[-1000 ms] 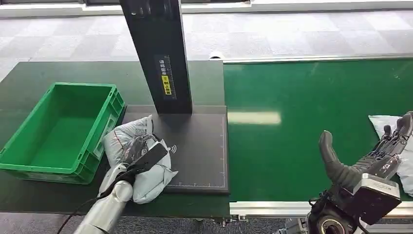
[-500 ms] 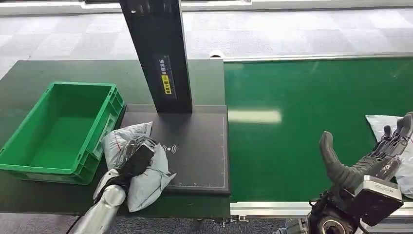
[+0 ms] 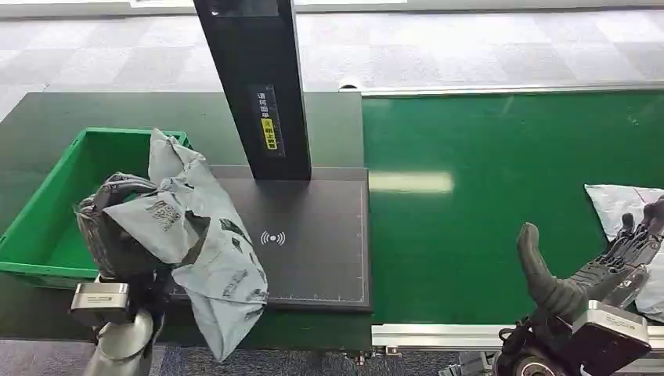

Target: Moved the parcel from conveyor to table for the left to box.

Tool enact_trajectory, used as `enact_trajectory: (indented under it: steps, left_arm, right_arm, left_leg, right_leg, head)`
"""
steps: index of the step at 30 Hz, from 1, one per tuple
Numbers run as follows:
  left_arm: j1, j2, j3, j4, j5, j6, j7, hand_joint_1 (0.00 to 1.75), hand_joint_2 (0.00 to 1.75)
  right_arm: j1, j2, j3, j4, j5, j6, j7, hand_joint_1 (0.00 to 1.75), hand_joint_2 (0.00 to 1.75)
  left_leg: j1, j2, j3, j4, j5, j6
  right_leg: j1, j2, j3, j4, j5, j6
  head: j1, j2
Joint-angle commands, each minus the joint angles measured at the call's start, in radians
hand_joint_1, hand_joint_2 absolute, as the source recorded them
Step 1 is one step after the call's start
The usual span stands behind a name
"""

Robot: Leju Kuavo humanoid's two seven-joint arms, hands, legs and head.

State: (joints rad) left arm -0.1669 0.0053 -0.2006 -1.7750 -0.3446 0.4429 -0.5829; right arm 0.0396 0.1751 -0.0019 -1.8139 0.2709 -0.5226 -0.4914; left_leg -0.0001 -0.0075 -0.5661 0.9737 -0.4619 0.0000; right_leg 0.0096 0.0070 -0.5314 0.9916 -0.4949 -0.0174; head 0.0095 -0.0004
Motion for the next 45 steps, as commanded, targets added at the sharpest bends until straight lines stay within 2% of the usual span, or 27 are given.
enact_trajectory:
  steps: [1,4,5,7,11,12,14,17,19,21,25,42,45]
  left_arm:
    - [-0.320,-0.012,0.207,0.225,0.093,0.004,0.024,1.75,1.75]
    - [-0.467,0.002,0.266,0.422,0.073,0.041,0.063,1.75,1.75]
    - [-0.548,0.018,0.271,0.548,0.014,0.070,0.111,1.75,1.75]
    - [-0.643,0.026,0.281,0.698,0.013,0.063,0.111,1.75,1.75]
    - [-0.644,0.020,0.284,0.716,0.014,0.070,0.093,1.75,1.75]
    - [-0.686,0.031,0.272,0.794,-0.052,0.083,0.175,1.75,1.75]
    - [-0.746,0.035,0.281,0.903,-0.074,0.094,0.177,1.75,1.75]
    - [-0.941,0.079,0.275,1.300,-0.213,0.131,0.346,1.75,1.75]
    - [-0.984,0.112,0.233,1.431,-0.310,0.151,0.440,1.75,1.75]
    - [-0.976,0.132,0.252,1.465,-0.314,0.156,0.468,1.75,1.75]
    - [-0.952,0.145,0.307,1.464,-0.295,0.163,0.445,1.75,1.75]
    - [-0.979,0.177,0.343,1.464,-0.341,0.191,0.517,1.75,1.75]
    - [-0.970,0.189,0.374,1.462,-0.345,0.247,0.547,1.75,1.75]
  right_arm:
    - [-0.081,-0.029,0.028,0.106,-0.024,-0.002,0.015,0.00,1.75]
    - [-0.105,-0.027,0.047,0.141,-0.023,-0.008,0.026,0.00,1.75]
    - [-0.109,-0.028,0.052,0.149,-0.023,-0.012,0.029,0.00,1.75]
    - [-0.114,-0.029,0.057,0.157,-0.024,-0.015,0.032,0.00,1.75]
    - [-0.112,-0.031,0.056,0.156,-0.025,-0.014,0.032,0.00,1.75]
    - [-0.113,-0.032,0.059,0.155,-0.027,-0.010,0.037,0.00,1.75]
    - [-0.117,-0.033,0.063,0.159,-0.026,-0.009,0.038,0.00,1.75]
    - [-0.137,-0.039,0.080,0.171,-0.026,0.007,0.059,0.00,1.75]
    - [-0.142,-0.041,0.091,0.174,-0.017,0.016,0.073,0.00,1.75]
    - [-0.143,-0.043,0.099,0.179,-0.012,0.020,0.081,0.00,1.75]
    - [-0.147,-0.045,0.102,0.192,-0.010,0.019,0.090,0.00,1.75]
    - [-0.167,-0.053,0.116,0.231,-0.013,0.025,0.099,0.00,1.75]
    - [-0.162,-0.056,0.121,0.231,-0.013,0.026,0.103,0.00,1.75]
  left_leg:
    - [0.001,-0.002,-0.003,0.001,0.003,-0.001]
    - [0.001,-0.002,-0.003,0.000,0.005,-0.001]
    - [0.001,-0.003,-0.002,0.000,0.006,-0.001]
    - [0.001,-0.004,-0.002,0.001,0.006,-0.001]
    - [0.001,-0.001,0.000,0.000,0.006,-0.001]
    - [0.001,0.000,-0.001,0.000,0.007,-0.001]
    - [0.001,-0.001,-0.001,0.001,0.006,0.000]
    - [0.001,-0.002,-0.004,0.002,0.006,-0.001]
    - [0.001,-0.002,-0.006,0.002,0.007,-0.001]
    - [0.001,0.000,-0.005,0.001,0.007,-0.001]
    - [0.000,0.005,-0.003,0.000,0.005,-0.001]
    - [0.001,0.003,-0.008,0.002,0.006,0.000]
    - [0.001,0.002,-0.008,0.002,0.006,0.000]
  right_leg:
    - [0.001,-0.002,-0.002,0.001,0.003,0.002]
    - [0.001,-0.002,-0.002,0.000,0.004,0.002]
    - [0.001,-0.003,-0.001,0.000,0.004,0.002]
    - [0.001,-0.004,0.000,0.001,0.004,0.002]
    - [0.001,-0.001,0.000,0.000,0.005,0.001]
    - [0.001,0.000,0.000,0.000,0.006,0.002]
    - [0.001,-0.001,0.000,0.001,0.005,0.002]
    - [0.001,-0.003,-0.003,0.002,0.005,0.002]
    - [0.000,-0.003,-0.005,0.002,0.006,0.002]
    - [0.000,-0.001,-0.004,0.001,0.007,0.002]
    - [0.000,0.005,-0.004,0.001,0.007,0.002]
    - [0.001,0.003,-0.008,0.001,0.007,0.002]
    - [0.001,0.003,-0.008,0.001,0.007,0.001]
  head:
    - [0.000,0.000]
    - [0.000,0.000]
    - [0.000,0.000]
    - [0.000,0.000]
    - [0.000,0.000]
    - [-0.001,0.000]
    - [0.000,0.000]
    - [0.000,0.000]
    - [0.000,0.000]
    - [0.000,0.000]
    - [0.000,0.000]
    - [0.000,0.000]
    - [0.000,0.000]
